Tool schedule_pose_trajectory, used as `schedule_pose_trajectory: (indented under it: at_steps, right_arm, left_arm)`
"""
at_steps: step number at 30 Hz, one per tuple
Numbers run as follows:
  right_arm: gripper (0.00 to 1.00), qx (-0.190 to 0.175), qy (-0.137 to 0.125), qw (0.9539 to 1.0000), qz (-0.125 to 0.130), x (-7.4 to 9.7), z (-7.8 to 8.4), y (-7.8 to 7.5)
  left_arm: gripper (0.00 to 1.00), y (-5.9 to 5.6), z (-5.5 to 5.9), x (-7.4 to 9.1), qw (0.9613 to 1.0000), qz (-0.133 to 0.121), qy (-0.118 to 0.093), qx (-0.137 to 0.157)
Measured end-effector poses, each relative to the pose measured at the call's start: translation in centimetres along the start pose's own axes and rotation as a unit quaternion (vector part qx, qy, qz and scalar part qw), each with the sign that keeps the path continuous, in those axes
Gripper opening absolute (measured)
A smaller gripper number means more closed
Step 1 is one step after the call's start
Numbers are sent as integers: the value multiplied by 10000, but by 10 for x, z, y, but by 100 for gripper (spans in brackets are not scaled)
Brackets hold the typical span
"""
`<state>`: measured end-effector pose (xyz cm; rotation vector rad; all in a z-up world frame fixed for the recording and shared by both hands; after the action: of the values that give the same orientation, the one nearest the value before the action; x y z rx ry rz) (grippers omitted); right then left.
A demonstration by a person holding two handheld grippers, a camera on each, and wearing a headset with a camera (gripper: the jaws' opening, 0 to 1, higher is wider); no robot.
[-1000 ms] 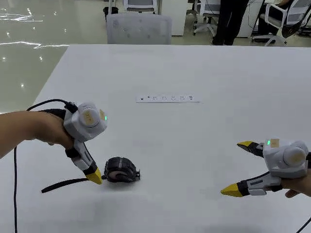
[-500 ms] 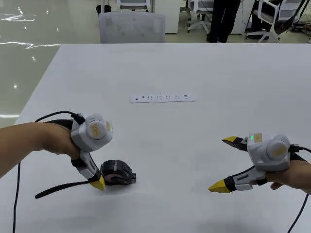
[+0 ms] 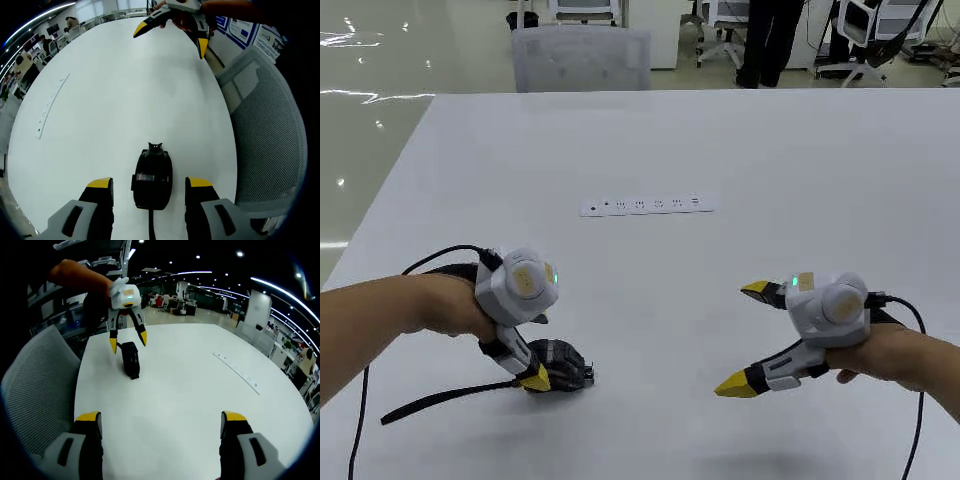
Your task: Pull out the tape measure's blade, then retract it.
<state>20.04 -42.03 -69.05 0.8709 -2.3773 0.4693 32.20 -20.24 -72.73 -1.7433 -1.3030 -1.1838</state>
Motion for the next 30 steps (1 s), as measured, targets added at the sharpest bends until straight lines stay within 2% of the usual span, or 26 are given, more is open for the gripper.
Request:
schedule_pose_trajectory:
  at_steps: [4,8,10,12,22,30]
  right_arm:
    - [99,77,3,9998,-175,-12,-11,2]
    - [99,174,29,9995,-277,-22,-15,3]
    - [99,215,28,9992,-349,-27,-19,4]
    - [100,236,23,9990,-381,-29,-21,6]
    - [98,309,-24,9983,-497,-43,-27,8]
    - [92,527,-12,9954,-799,-67,-30,21]
  left_arm:
    - [50,-1,0,-6,10000,66,11,36]
    - [44,-1,-1,-8,10000,30,21,-18]
    - [36,-1,-3,-9,9997,23,-33,-242]
    - [30,-3,-2,-10,9998,72,6,-203]
    - [30,-2,-2,-11,9999,75,47,-99]
    - [31,-2,-3,-13,9998,71,173,-103]
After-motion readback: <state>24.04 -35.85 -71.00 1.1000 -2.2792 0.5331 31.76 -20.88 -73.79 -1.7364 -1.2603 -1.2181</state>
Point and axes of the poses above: the centre of the closed fingertips' face, and the gripper's own axes: x roughly backward along the fingers, y roughly to its left, z roughly out of its underside, the point moved 4 cm from there along x, roughly backward along the fingers, and after that the axes turned 3 degrees about x, right-handed, at the moved point
